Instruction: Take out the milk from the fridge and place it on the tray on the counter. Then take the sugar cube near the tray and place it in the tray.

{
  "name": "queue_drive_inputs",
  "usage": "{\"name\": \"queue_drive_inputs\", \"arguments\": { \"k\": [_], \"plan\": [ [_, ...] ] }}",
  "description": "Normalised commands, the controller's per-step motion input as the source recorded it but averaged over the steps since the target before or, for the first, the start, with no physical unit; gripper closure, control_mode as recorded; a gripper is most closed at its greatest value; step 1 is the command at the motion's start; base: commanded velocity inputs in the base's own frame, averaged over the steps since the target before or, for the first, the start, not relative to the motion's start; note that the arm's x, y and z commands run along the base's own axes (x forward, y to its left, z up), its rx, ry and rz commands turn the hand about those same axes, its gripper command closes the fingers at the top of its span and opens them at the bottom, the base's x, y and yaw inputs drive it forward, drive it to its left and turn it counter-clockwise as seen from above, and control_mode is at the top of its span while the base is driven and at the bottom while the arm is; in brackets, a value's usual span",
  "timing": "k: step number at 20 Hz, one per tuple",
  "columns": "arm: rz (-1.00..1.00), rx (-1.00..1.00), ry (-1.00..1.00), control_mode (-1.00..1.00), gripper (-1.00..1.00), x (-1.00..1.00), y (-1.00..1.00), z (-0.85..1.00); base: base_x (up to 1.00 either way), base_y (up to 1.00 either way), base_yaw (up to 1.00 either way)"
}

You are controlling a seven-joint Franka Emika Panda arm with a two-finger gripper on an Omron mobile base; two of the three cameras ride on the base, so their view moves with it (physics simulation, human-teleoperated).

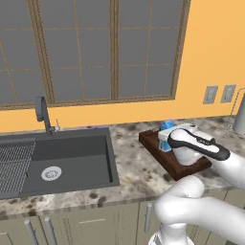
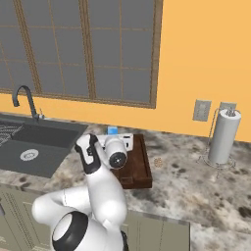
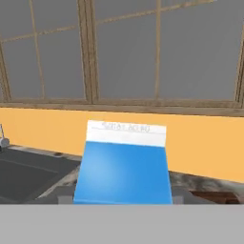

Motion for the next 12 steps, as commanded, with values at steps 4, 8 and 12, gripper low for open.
{"name": "queue_drive_inputs", "arguments": {
  "k": [4,8,12],
  "plan": [
    [0.00,-0.04,-0.03,-1.00,-1.00,0.00,0.02,0.14,0.00,0.00,0.00],
    [0.00,-0.03,-0.02,-1.00,-1.00,0.00,0.00,0.07,0.00,0.00,0.00],
    [0.00,-0.01,-0.03,-1.00,-1.00,-0.03,0.00,0.41,0.00,0.00,0.00]
  ]
}}
